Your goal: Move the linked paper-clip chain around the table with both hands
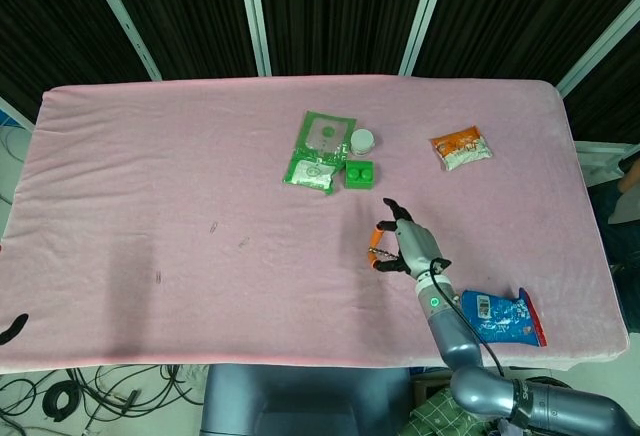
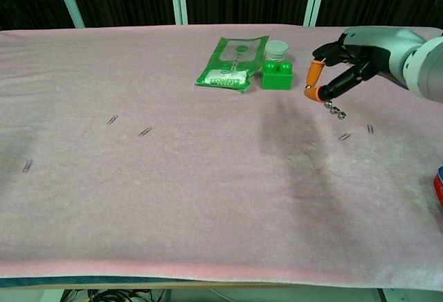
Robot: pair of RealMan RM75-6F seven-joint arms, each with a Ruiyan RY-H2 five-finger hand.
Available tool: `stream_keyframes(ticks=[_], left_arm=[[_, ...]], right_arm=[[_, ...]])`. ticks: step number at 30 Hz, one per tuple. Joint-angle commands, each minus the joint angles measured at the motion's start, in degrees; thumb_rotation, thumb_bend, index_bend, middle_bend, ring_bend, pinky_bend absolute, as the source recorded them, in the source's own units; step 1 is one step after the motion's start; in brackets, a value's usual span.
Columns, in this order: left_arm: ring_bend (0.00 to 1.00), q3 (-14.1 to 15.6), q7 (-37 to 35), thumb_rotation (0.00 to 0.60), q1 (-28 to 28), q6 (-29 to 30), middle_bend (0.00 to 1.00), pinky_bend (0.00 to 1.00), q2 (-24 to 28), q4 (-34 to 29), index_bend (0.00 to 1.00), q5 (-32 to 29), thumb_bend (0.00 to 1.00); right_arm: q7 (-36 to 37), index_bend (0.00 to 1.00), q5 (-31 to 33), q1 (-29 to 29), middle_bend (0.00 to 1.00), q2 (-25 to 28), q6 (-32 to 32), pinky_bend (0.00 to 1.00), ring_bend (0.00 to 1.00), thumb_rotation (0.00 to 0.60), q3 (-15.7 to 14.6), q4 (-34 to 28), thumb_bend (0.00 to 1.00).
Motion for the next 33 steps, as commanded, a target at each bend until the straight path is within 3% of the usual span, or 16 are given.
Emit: stream_keyframes(ticks=[1, 13, 33], left_arm=[[0.00, -0.1, 0.6, 0.600, -0.1, -0.1, 0.01, 0.00, -0.2, -0.2, 0.05, -0.3, 0.21], [0.00, -0.3, 2.0, 0.600, -0.3, -0.3, 0.01, 0.00, -0.7, -0.5, 0.05, -0.7, 0.21], [0.00, -0.5, 2.4, 0.600, -0.4, -0.6, 0.01, 0.00, -0.8, -0.5, 0.05, -1.4, 0.21]], right_arm=[[6.4, 0.61, 2.8, 1.2, 0.00, 3.0, -7.2, 0.22, 0.04, 0.600, 2.5, 4.8, 0.31], [16.4, 0.62, -0.6, 4.5, 0.00, 0.5, -13.8, 0.22, 0.04, 0.600, 0.8, 15.3, 0.31], [23.9, 0.62, -6.0, 6.2, 0.00, -2.8, -15.7, 0.22, 0.04, 0.600, -3.6, 24.7, 0.31]])
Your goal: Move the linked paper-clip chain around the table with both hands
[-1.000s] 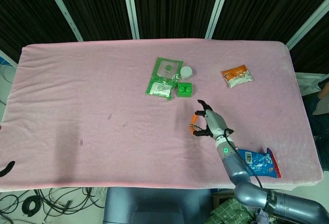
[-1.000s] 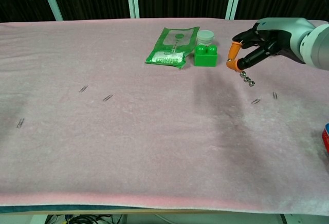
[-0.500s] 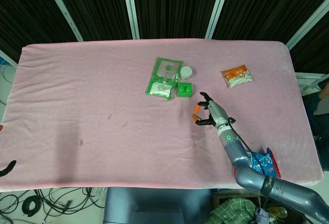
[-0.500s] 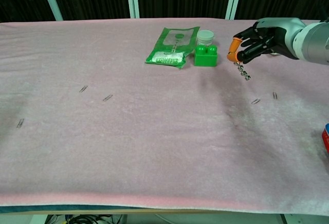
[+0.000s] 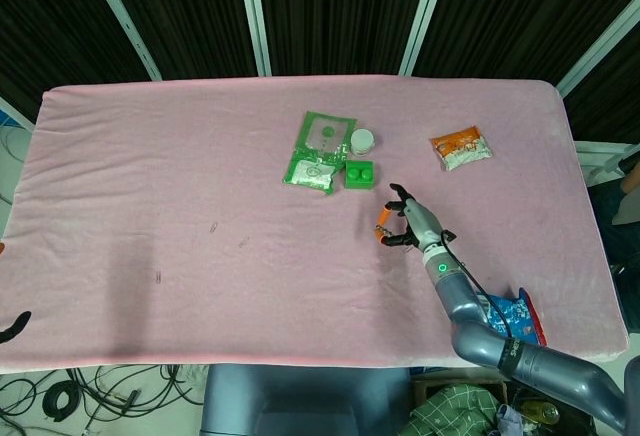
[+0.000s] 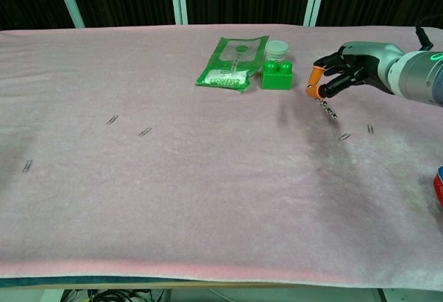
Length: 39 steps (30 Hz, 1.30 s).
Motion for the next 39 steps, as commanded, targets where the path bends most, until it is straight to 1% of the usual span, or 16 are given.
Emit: stream_keyframes(ticks=[1, 8, 16, 20, 27, 39], left_arm=[[0.00, 0.0, 0.0, 0.600, 0.0, -0.1, 0.01, 0.00, 0.0, 0.0, 0.05, 0.0, 0.21], [0.00, 0.0, 0.2, 0.600, 0.0, -0.1, 0.01, 0.00, 0.0, 0.0, 0.05, 0.0, 0.21], [0.00, 0.0, 0.7, 0.600, 0.0, -0.1, 0.01, 0.00, -0.2, -0.1, 0.05, -0.1, 0.21], [0.00, 0.0, 1.0, 0.600, -0.1, -0.2, 0.01, 0.00, -0.2, -0.2, 0.05, -0.2, 0.21], [0.00, -0.1, 1.5, 0.600, 0.0, 0.1, 0.01, 0.00, -0.4, -0.3, 0.05, -0.3, 0.21], [0.00, -0.1, 2.4, 0.600, -0.1, -0.2, 0.01, 0.00, -0.6, -0.4, 0.05, -0.6, 0.21]], right_arm=[[0.9, 0.62, -0.7, 0.1, 0.00, -0.2, -0.1, 0.22, 0.04, 0.600, -0.4, 0.7, 0.31], [4.6, 0.63, -3.2, -0.9, 0.00, -0.4, -0.3, 0.21, 0.04, 0.600, -1.0, 1.4, 0.31], [10.7, 0.63, -9.3, -3.2, 0.00, -1.3, 0.9, 0.21, 0.04, 0.600, -1.6, 1.6, 0.31], [13.0, 0.63, -11.9, -3.6, 0.00, -2.6, 1.0, 0.21, 0.04, 0.600, -2.1, 3.5, 0.31], [16.5, 0.63, -13.9, -4.3, 0.00, -4.0, 0.1, 0.21, 0.04, 0.600, -2.9, 7.5, 0.31], [22.9, 0.64, -19.6, -5.8, 0.00, -4.6, 0.1, 0.21, 0.03, 0.600, -3.6, 9.4, 0.31]])
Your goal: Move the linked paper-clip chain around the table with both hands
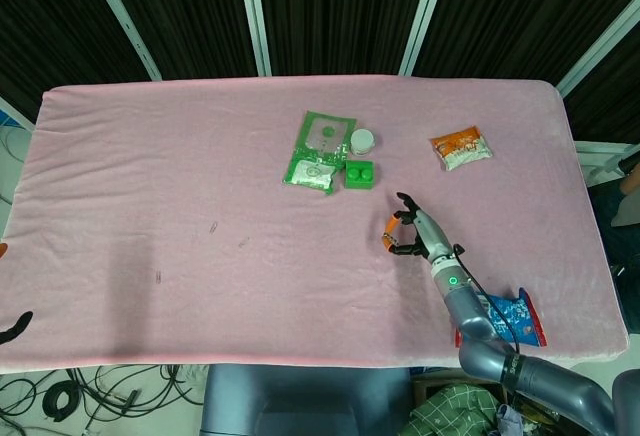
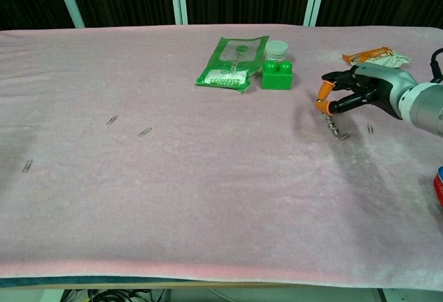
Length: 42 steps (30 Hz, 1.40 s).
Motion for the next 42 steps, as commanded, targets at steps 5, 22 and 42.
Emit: stream_keyframes(ticks=[5, 22, 42], left_arm=[[0.00, 0.0, 0.3, 0.600, 0.0, 0.1, 0.01, 0.00, -0.1, -0.1, 0.05, 0.0, 0.21], [0.00, 0.2, 1.5, 0.600, 0.1, 0.2, 0.01, 0.00, -0.4, -0.5, 0.05, 0.1, 0.21], [0.00, 0.2, 2.3, 0.600, 0.1, 0.4, 0.01, 0.00, -0.7, -0.6, 0.05, 0.1, 0.21]], right_arm=[[2.8, 0.64, -2.7, -0.8, 0.00, -0.1, 0.3, 0.21, 0.03, 0.600, -0.5, 1.3, 0.31], [6.9, 0.64, -5.8, -1.5, 0.00, 0.2, 0.1, 0.21, 0.03, 0.600, -1.0, 2.8, 0.31], [4.1, 0.64, -1.6, -1.6, 0.00, 4.9, -1.7, 0.21, 0.03, 0.600, -0.7, 4.2, 0.31]])
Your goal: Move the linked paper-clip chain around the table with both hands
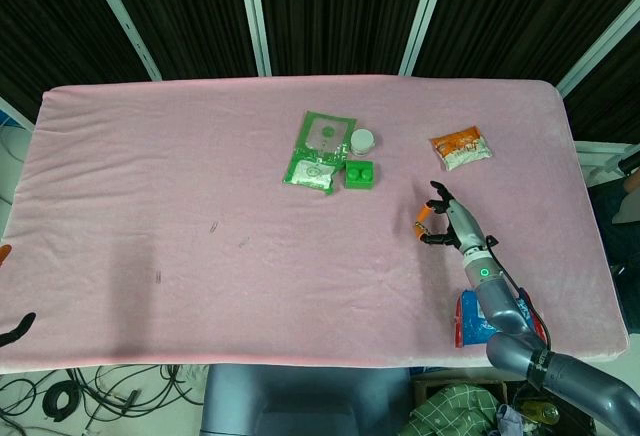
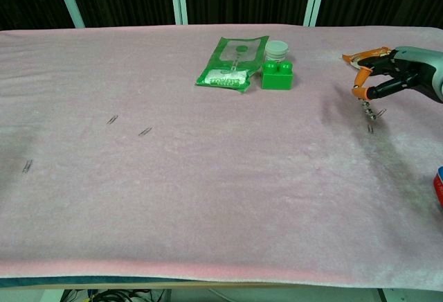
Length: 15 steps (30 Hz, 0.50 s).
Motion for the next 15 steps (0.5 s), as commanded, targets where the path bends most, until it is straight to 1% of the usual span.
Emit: stream_keyframes(ticks=[1, 8, 15], left_arm=[[0.00, 0.0, 0.2, 0.600, 0.0, -0.1, 0.01, 0.00, -0.1, -0.1, 0.05, -0.1, 0.21], [0.00, 0.0, 0.4, 0.600, -0.2, -0.5, 0.01, 0.00, -0.1, 0.0, 0.05, -0.4, 0.21], [0.00, 0.0, 0.5, 0.600, -0.2, -0.5, 0.01, 0.00, -0.1, -0.1, 0.05, -0.3, 0.21]], right_arm=[[0.6, 0.64, 0.4, -0.1, 0.00, -0.6, -0.8, 0.21, 0.03, 0.600, -0.4, 1.5, 0.31], [1.9, 0.64, 0.0, 0.2, 0.00, -1.9, -1.8, 0.21, 0.03, 0.600, -0.5, 3.9, 0.31], [3.1, 0.64, -1.0, 0.0, 0.00, -2.7, -1.7, 0.21, 0.03, 0.600, -0.6, 4.9, 0.31]])
